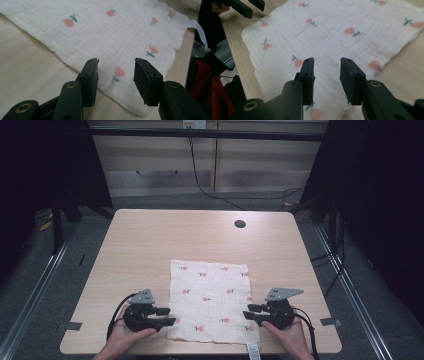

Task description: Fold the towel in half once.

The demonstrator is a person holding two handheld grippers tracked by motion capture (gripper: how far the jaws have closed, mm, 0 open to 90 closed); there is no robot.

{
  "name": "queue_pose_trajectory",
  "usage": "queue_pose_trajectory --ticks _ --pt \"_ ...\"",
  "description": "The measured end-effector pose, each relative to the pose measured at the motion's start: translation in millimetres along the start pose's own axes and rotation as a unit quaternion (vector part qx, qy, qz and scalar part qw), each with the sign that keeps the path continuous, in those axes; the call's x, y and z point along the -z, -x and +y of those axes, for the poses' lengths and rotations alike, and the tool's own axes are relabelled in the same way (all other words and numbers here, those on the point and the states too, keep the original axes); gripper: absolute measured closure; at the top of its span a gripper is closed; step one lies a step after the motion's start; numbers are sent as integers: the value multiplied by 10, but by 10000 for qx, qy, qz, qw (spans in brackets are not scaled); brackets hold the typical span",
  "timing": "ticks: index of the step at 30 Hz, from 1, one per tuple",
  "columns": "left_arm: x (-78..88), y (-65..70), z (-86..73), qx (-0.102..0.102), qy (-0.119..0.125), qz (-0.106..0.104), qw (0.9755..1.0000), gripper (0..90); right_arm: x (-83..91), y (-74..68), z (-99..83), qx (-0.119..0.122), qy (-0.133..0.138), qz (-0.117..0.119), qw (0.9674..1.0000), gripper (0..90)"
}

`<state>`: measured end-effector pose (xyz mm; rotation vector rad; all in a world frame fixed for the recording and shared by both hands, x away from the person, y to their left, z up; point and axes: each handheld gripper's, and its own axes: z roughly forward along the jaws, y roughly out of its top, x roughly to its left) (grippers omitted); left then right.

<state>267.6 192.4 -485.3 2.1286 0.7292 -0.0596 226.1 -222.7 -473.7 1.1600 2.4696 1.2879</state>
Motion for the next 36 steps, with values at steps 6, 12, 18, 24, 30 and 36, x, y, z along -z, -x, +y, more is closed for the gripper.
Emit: queue_pose_trajectory --ticks 6,12,18,24,30,36 --pt "-122 -207 210 58 47 349 9994 543 -37 244 269 -72 375 -157 9991 561" --pt "-303 -388 349 246 81 472 9985 530 -226 483 413 -83 241 -280 9993 577" --pt "-460 -415 328 118 -43 444 9989 528 -334 826 575 -262 337 -371 9984 616" --pt "-448 -425 296 59 45 420 9991 527 -613 1129 828 -248 -121 -597 9978 642" --pt "-442 -453 285 90 92 341 9993 527 -819 1332 814 -546 -346 -714 9953 632" --pt "-442 -447 287 42 80 396 9992 526 -901 1387 769 -694 -293 -672 9949 685"
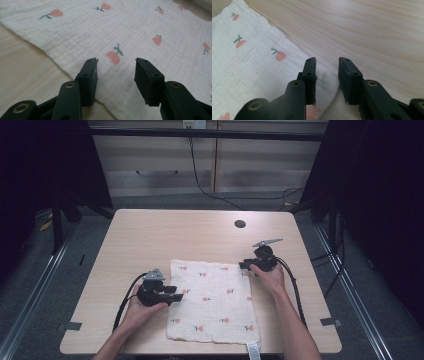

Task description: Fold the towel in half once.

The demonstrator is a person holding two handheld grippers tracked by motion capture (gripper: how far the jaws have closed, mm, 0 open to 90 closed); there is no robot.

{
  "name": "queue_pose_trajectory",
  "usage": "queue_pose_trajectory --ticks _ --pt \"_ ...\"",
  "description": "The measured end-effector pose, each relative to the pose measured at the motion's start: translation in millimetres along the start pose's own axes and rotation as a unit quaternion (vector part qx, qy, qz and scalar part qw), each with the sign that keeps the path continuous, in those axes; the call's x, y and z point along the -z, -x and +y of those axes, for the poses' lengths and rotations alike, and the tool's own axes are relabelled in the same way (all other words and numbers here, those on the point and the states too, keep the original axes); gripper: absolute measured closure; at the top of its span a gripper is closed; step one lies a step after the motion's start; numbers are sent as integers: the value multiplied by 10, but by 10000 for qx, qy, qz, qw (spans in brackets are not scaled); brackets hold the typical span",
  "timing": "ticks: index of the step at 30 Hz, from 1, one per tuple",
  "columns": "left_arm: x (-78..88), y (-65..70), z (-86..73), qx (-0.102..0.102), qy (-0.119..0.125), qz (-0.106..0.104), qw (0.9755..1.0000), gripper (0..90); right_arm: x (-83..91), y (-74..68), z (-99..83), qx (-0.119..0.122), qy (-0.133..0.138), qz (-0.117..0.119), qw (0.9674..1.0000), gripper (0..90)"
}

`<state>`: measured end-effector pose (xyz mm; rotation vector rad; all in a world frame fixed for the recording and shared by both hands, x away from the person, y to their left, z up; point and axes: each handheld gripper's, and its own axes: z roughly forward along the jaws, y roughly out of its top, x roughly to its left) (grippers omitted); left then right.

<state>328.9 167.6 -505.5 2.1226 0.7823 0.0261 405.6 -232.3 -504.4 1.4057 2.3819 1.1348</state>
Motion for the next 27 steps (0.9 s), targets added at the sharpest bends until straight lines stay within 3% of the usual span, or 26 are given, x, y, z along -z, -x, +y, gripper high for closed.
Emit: queue_pose_trajectory --ticks 2,3,7,12,16,19,21,22,24,25,27 --pt "0 0 0 23 4 -6 10000 517 -6 -19 3 83 -22 -26 10000 739" --pt "4 -13 -3 171 18 -70 9998 507 -5 -27 0 109 -36 -44 9999 763" --pt "23 11 -6 86 -62 -49 9999 507 27 -41 -18 145 -161 -59 9997 859" --pt "67 99 -43 -39 -178 -11 9998 507 50 -55 -48 106 -89 -31 9999 878" --pt "99 95 -60 88 -178 -68 9998 507 97 -59 -62 60 38 63 10000 879" --pt "151 16 -31 198 -85 -77 9997 508 125 -74 -58 57 107 82 9999 880" --pt "206 -83 4 376 94 15 9992 510 140 -80 -45 59 127 95 9999 880" --pt "230 -136 31 473 69 -17 9989 512 152 -80 -37 72 120 72 9999 879" --pt "271 -225 76 500 197 26 9986 509 187 -65 -27 70 159 70 9998 879" --pt "277 -283 110 569 141 -35 9983 510 206 -59 -25 79 173 68 9998 880" --pt "273 -331 145 558 87 37 9984 508 224 -58 -22 96 187 53 9998 880"
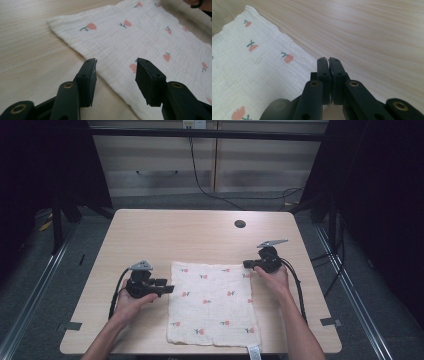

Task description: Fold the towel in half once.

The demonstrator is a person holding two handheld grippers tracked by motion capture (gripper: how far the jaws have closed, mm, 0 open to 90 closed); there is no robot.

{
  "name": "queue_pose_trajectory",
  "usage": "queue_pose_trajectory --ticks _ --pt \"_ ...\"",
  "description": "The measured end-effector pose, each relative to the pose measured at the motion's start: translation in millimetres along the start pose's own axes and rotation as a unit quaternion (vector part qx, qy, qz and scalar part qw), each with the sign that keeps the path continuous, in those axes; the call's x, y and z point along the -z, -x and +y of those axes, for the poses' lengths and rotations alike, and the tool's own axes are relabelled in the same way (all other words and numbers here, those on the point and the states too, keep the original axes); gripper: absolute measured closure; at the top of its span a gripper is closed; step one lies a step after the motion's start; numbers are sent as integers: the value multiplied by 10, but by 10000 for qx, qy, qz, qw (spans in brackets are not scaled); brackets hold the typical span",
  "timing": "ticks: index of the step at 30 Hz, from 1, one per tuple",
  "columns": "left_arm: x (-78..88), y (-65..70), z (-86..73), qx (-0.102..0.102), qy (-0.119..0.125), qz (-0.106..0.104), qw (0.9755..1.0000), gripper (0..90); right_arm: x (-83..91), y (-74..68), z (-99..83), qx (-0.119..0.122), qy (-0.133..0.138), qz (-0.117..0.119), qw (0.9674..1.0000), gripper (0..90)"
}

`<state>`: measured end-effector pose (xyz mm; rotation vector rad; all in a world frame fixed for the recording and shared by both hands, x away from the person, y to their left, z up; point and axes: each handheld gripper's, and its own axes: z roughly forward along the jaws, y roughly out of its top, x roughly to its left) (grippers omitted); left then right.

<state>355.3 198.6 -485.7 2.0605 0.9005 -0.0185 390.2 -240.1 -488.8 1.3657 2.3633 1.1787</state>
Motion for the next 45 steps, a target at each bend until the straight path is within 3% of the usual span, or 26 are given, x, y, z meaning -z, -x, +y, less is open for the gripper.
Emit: queue_pose_trajectory --ticks 1,4,8,11,12,13,14,17,18,22,25,28,31,34,36,38,39,45 --pt "-23 -92 90 -15 65 147 9999 508 25 -5 2 -19 29 20 10000 880" --pt "-108 -230 216 -3 198 105 9997 516 13 -11 -3 -1 19 11 10000 880" --pt "-263 -362 317 -26 76 263 9996 522 -28 -29 -14 35 39 78 10000 880" --pt "-307 -429 348 58 138 265 9995 528 -37 -52 -10 92 15 108 9999 880" --pt "-352 -463 385 16 123 403 9991 529 -37 -52 -7 96 29 115 9999 880" --pt "-352 -463 385 16 123 403 9991 536 -37 -52 -7 96 29 115 9999 880" --pt "-416 -505 418 16 -21 525 9986 540 -37 -50 -7 66 35 128 9999 880" --pt "-479 -574 429 183 21 557 9983 581 -30 -41 -16 36 67 146 9999 880" --pt "-497 -562 428 101 -52 662 9977 600 -24 -43 -18 33 81 146 9999 879" --pt "-515 -519 447 151 -44 669 9976 622 -13 -36 -17 28 106 174 9998 879" --pt "-573 -443 462 -114 -156 768 9969 639 -18 -35 -20 -4 133 211 9997 879" --pt "-597 -430 458 -127 -85 829 9964 687 -23 -55 -25 -3 145 240 9996 879" --pt "-602 -401 465 -381 -195 963 9944 787 -26 -65 -25 -8 139 257 9996 879" --pt "-606 -393 461 -312 -174 948 9949 873 -22 -49 -23 -37 177 267 9995 879" --pt "-597 -418 454 -88 -119 808 9966 880 -8 -44 -20 -30 208 285 9994 879" --pt "-579 -427 451 -79 -118 834 9964 882 2 -45 -18 -34 215 282 9994 879" --pt "-538 -448 451 69 24 701 9975 882 27 -40 -10 -42 230 275 9993 879" --pt "-382 -402 515 14 263 601 9978 884 140 -25 44 -96 415 281 9987 879"
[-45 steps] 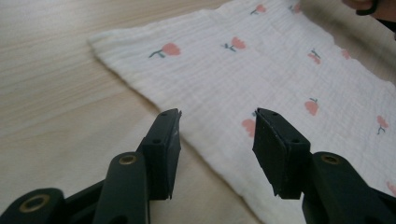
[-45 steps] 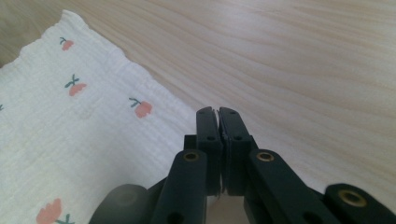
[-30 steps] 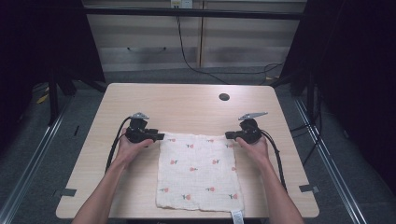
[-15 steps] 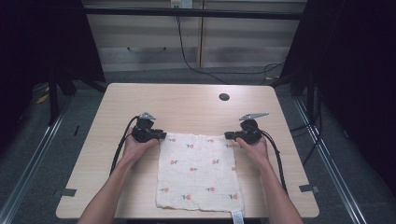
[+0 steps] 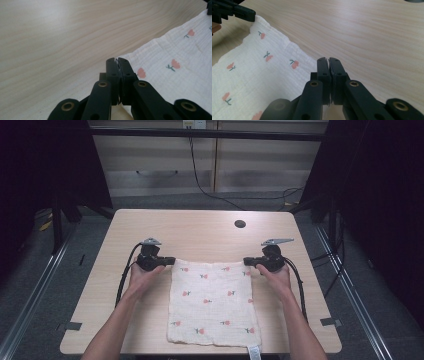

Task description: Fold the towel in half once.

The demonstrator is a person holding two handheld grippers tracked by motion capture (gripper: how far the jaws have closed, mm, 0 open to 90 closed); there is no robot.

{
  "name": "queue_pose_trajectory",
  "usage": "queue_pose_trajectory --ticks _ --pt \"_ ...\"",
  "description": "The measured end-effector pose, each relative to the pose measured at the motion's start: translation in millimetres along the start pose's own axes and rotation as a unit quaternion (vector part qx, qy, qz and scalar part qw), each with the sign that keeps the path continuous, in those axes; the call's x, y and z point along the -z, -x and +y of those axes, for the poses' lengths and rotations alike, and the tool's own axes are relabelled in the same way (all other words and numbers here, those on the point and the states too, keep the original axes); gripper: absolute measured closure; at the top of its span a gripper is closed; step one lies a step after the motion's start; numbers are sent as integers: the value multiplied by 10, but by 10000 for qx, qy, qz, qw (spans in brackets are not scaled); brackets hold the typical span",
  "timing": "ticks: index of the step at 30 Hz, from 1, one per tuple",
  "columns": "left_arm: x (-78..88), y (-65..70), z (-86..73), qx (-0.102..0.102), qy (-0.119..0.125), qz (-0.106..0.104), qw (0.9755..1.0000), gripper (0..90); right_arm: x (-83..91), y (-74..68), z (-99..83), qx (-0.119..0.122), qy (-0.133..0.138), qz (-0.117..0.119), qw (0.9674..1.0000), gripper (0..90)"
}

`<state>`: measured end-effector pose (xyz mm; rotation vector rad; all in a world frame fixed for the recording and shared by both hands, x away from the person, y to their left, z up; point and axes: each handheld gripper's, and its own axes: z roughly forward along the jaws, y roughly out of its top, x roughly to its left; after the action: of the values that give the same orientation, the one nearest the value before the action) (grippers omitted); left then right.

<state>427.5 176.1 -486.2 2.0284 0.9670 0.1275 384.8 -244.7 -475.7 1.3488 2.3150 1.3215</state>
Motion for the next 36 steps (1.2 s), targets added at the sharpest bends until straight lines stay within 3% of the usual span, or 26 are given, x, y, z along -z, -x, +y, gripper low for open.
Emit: queue_pose_trajectory --ticks 1,16,26,27,33,36 --pt "47 18 22 -31 58 -100 9999 885 12 -9 13 13 21 -15 10000 879" --pt "364 60 212 -32 579 -144 9982 886 178 -107 261 226 275 59 9994 878" --pt "593 71 389 -66 891 -110 9959 885 298 -151 400 333 394 33 9987 879" --pt "651 76 431 -36 1006 -134 9948 885 342 -161 450 353 448 20 9984 878" --pt "761 110 555 -63 1082 -110 9940 886 399 -209 555 433 582 29 9974 879" --pt "794 142 632 -151 1117 -62 9936 886 403 -216 600 508 503 18 9974 880"
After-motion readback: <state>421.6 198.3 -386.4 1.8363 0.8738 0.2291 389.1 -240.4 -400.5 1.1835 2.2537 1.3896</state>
